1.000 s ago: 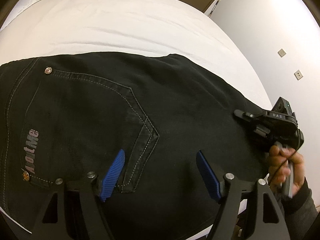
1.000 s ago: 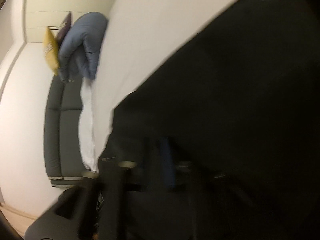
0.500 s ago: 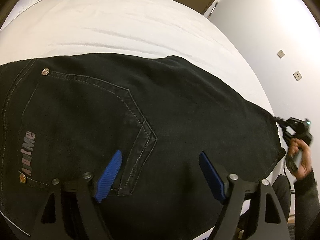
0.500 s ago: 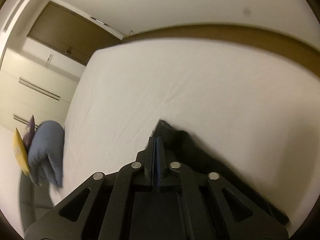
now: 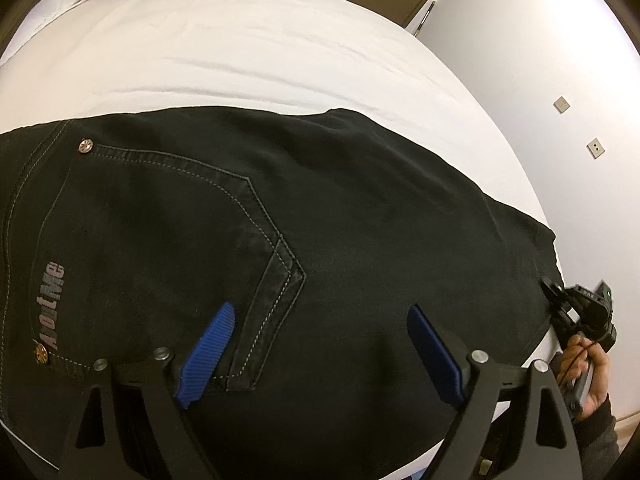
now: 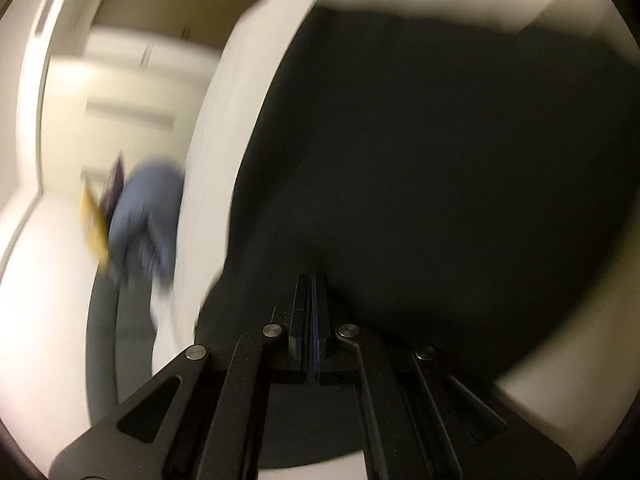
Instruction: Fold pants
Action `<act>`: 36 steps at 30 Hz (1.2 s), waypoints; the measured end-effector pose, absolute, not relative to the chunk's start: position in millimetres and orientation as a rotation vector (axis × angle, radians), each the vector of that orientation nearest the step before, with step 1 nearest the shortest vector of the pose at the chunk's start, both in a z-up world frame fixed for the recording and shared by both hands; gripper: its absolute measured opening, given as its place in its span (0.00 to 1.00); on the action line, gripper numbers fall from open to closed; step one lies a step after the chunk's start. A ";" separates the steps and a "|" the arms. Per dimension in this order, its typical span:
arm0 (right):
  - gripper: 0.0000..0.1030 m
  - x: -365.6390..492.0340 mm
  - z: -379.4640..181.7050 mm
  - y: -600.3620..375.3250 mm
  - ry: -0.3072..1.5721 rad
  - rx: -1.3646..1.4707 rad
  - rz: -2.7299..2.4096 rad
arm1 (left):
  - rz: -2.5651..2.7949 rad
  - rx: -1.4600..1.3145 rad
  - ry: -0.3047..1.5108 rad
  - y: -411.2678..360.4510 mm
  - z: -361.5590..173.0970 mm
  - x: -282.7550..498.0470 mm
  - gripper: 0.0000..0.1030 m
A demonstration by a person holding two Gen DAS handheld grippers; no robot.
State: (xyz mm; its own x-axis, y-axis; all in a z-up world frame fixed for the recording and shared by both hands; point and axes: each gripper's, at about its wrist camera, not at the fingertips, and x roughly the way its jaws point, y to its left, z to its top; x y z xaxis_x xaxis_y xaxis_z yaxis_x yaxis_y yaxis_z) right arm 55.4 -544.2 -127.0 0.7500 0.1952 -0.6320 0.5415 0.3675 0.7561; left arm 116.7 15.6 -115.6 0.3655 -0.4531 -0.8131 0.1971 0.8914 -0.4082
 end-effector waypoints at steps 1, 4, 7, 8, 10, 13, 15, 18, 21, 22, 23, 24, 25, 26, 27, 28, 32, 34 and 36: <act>0.00 37.8 -122.1 -571.7 0.685 1.182 -0.366 | -0.424 -0.262 1.120 16.5 -115.1 115.9 0.87; 0.00 3.3 -105.4 -622.2 0.568 1.199 -0.535 | -0.421 -0.257 1.115 15.3 -113.1 118.6 0.87; 0.06 -5.7 -71.8 -627.2 0.515 1.143 -0.552 | -0.363 -0.242 1.102 17.0 -102.0 114.3 0.86; 0.06 4.7 -63.1 -613.2 0.502 1.144 -0.483 | -0.359 -0.242 1.090 16.6 -96.6 111.4 0.86; 0.06 41.1 -49.0 -569.3 0.538 1.104 -0.267 | -0.387 -0.237 1.026 7.3 -76.2 104.2 0.86; 0.06 99.3 -58.6 -506.5 0.646 1.076 -0.006 | -0.447 -0.206 0.995 -17.6 -61.6 106.1 0.86; 0.06 141.1 -80.2 -458.9 0.772 1.048 0.078 | -0.485 -0.199 1.000 -36.9 -61.7 116.2 0.80; 0.06 187.0 -113.6 -422.8 0.920 1.062 0.126 | -0.585 -0.178 1.041 -75.9 -73.3 138.3 0.61; 0.06 197.9 -137.7 -410.9 1.018 1.071 0.105 | -0.662 -0.167 1.106 -105.8 -91.5 161.4 0.34; 0.00 192.0 -158.3 -393.4 1.043 1.063 0.065 | -0.677 -0.152 1.138 -116.8 -100.3 173.3 0.30; 0.00 195.5 -166.2 -398.6 1.047 1.067 0.059 | -0.678 -0.139 1.158 -121.0 -105.2 180.6 0.24; 0.00 208.6 -186.0 -380.8 1.041 1.068 0.070 | -0.672 -0.119 1.177 -124.2 -112.0 189.8 0.13; 0.00 206.4 -189.4 -381.3 1.028 1.059 0.059 | -0.662 -0.110 1.179 -122.4 -116.1 197.3 0.03; 0.00 200.5 -190.1 -377.1 1.015 1.054 0.046 | -0.661 -0.132 1.184 -116.7 -119.1 205.1 0.05; 0.00 177.2 -192.2 -377.8 0.998 1.058 0.035 | -0.687 -0.219 1.209 -103.4 -124.3 217.7 0.05; 0.00 174.5 -187.4 -390.1 0.983 1.064 0.021 | -0.677 -0.250 1.211 -93.1 -126.3 223.3 0.05; 0.00 125.5 -174.5 -474.6 0.883 1.084 -0.100 | -0.600 -0.294 1.179 -42.8 -127.1 239.9 0.05; 0.00 110.8 -169.3 -504.7 0.846 1.061 -0.193 | -0.571 -0.315 1.162 -11.7 -127.5 239.4 0.05; 0.00 101.8 -162.1 -523.3 0.823 1.033 -0.287 | -0.519 -0.314 1.142 17.2 -124.3 234.0 0.05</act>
State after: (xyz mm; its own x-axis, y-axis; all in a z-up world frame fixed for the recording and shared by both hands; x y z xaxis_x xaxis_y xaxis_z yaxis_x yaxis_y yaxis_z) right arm 101.8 -523.3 -162.1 0.6745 0.1573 -0.7213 0.5715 0.5073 0.6450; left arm 234.0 17.2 -124.3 0.3169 -0.5419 -0.7784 0.2307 0.8401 -0.4909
